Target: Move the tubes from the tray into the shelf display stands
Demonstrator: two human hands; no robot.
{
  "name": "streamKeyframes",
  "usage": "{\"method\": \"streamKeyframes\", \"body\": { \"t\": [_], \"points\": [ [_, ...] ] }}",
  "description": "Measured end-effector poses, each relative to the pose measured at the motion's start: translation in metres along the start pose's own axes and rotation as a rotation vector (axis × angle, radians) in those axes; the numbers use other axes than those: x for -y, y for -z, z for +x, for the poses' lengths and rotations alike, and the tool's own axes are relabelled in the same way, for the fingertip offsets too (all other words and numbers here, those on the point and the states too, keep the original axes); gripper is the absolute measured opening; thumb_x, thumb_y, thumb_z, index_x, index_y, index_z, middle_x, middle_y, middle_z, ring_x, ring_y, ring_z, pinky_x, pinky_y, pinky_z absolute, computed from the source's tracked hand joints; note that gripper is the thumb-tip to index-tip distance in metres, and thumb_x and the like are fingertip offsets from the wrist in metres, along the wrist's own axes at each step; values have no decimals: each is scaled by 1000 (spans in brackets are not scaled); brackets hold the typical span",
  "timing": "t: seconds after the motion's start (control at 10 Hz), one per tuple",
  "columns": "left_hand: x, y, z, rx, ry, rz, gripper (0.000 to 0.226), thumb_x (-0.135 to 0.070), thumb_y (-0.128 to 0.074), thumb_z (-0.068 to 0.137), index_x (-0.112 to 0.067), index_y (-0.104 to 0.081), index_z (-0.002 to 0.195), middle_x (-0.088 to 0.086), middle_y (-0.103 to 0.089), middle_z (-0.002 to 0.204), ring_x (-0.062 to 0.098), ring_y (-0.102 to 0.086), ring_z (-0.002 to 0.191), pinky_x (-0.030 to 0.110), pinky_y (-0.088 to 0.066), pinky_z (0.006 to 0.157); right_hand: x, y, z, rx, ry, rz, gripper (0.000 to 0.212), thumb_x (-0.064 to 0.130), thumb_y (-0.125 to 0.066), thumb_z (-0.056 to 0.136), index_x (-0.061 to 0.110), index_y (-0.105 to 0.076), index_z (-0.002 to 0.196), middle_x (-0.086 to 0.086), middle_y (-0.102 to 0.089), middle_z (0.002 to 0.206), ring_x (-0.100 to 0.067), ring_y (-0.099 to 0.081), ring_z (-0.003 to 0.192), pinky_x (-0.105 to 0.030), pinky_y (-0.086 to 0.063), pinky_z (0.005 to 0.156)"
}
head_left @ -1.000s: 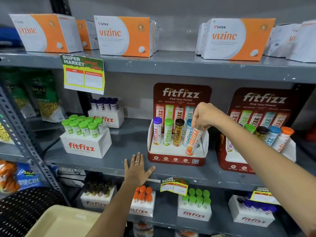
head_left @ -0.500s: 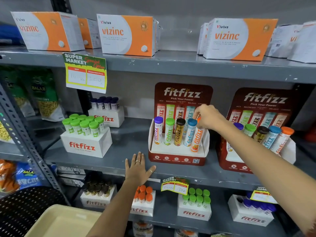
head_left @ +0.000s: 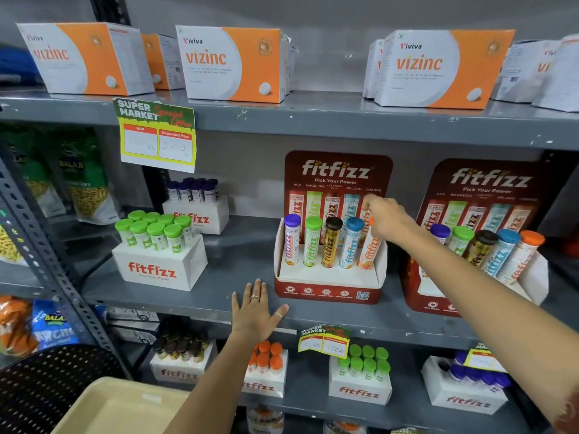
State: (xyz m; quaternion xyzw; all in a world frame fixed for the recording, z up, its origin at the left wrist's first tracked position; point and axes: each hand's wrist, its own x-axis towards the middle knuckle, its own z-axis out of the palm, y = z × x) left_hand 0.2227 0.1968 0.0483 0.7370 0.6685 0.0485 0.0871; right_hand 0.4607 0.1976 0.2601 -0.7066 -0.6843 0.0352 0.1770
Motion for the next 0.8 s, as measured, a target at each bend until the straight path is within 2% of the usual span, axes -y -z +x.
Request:
{"method": "streamKeyframes", "body": {
  "t": [0.1,0.3,0.5,0.6,0.7,0.8],
  "points": [
    [0,-1,0,12,5,11,79,-66,-18,91,-16,1,148,5,2,159,25,5,145,52,6,115,-3,-4,3,5,0,9,40,-4,-60,82,9,-46,117,-20,-56,118,-30,-57,96,-32,-40,67],
    [0,-1,1,2,7,15,79,-67,-18,90,-16,0,149,4,0,159,25,4,145,52,5,115,-9,-17,4,15,-3,-18,49,-8,-56,82,10,-41,126,-22,-54,125,-36,-54,111,-40,-48,83],
    [-2,3,0,43,4,36,79,-66,-18,91,-15,2,148,6,3,159,25,5,145,53,5,115,-6,-19,-2,-3,14,-39,52,1,-67,80,8,-43,125,-20,-55,123,-34,-56,108,-40,-50,83],
    [-4,6,-5,35,19,29,78,-64,-19,92,-14,0,149,6,1,159,24,5,145,53,4,115,-3,-20,-10,-45,35,-46,49,0,-66,80,6,-45,124,-21,-56,121,-35,-56,106,-41,-51,84],
    [-11,18,-11,-101,-11,10,68,-56,-24,96,-12,-14,147,7,-11,158,23,-5,146,49,-2,116,3,-20,-20,-141,97,-20,40,-3,-62,82,4,-49,120,-20,-58,119,-35,-58,105,-41,-51,86],
    [-23,35,-15,-307,-115,-82,50,-42,-34,98,-11,-35,139,7,-35,151,22,-27,140,42,-13,117,7,-20,-30,-273,153,0,26,0,-59,85,3,-56,110,-17,-63,112,-30,-61,99,-37,-51,81]
  ]
}}
